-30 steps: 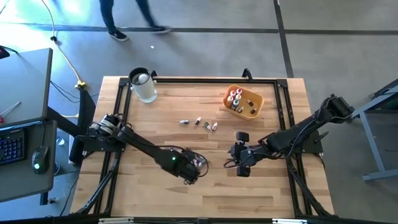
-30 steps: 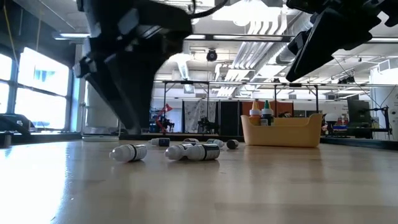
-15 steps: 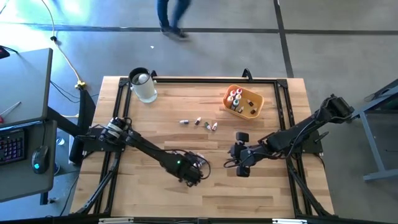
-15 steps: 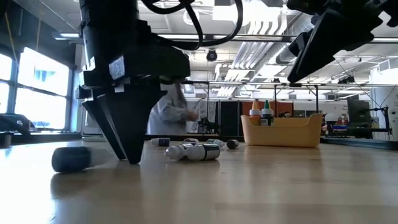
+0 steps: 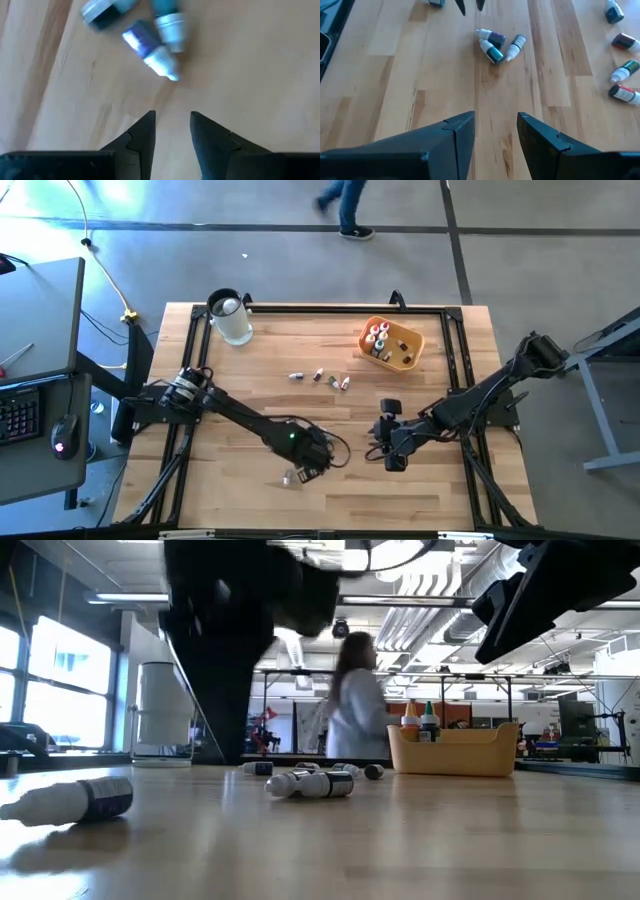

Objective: Pick & Place food coloring
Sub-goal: Put the small blue food coloring bottle into the yellow bin

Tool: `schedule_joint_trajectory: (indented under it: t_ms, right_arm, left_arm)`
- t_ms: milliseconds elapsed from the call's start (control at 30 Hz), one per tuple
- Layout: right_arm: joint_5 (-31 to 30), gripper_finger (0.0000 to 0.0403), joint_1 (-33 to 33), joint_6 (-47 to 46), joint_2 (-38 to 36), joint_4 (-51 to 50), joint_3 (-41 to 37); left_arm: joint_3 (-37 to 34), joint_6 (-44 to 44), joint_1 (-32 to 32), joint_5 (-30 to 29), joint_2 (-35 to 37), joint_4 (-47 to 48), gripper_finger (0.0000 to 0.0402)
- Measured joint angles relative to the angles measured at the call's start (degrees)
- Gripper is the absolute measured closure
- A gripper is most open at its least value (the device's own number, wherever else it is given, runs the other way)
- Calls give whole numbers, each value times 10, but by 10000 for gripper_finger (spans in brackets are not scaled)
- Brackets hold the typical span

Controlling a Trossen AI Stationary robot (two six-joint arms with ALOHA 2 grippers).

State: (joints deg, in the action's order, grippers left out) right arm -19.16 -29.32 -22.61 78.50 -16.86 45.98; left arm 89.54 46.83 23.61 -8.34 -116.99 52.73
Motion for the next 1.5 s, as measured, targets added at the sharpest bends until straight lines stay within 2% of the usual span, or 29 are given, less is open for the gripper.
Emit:
schedule_joint_trajectory:
  t_ms: [133, 267, 467, 600, 700, 967, 1233, 1500]
  right_arm:
    - [0, 263, 0, 6, 0, 0, 0]
    - [1, 263, -1, -3, 0, 0, 0]
    - [0, 263, -1, -3, 0, 0, 0]
    - [0, 263, -1, -3, 0, -3, 0]
    - [0, 263, -1, -2, 0, -3, 0]
    - [0, 263, -1, 1, 0, 0, 0]
    - [0, 263, -1, 1, 0, 0, 0]
    - [0, 263, -1, 1, 0, 0, 0]
  left_arm:
    - [65, -115, 5, -11, 0, 73, 283]
    - [109, -161, 20, -9, 1, 139, 268]
    - [111, -12, 40, 16, 1, 143, 239]
    - [81, -12, 70, 33, 0, 128, 233]
    - [63, -27, 95, 21, 0, 111, 233]
    - [20, -175, 137, -79, 0, 42, 233]
    - [-15, -316, 135, -63, 0, 24, 233]
    - [-33, -407, 135, -66, 0, -28, 234]
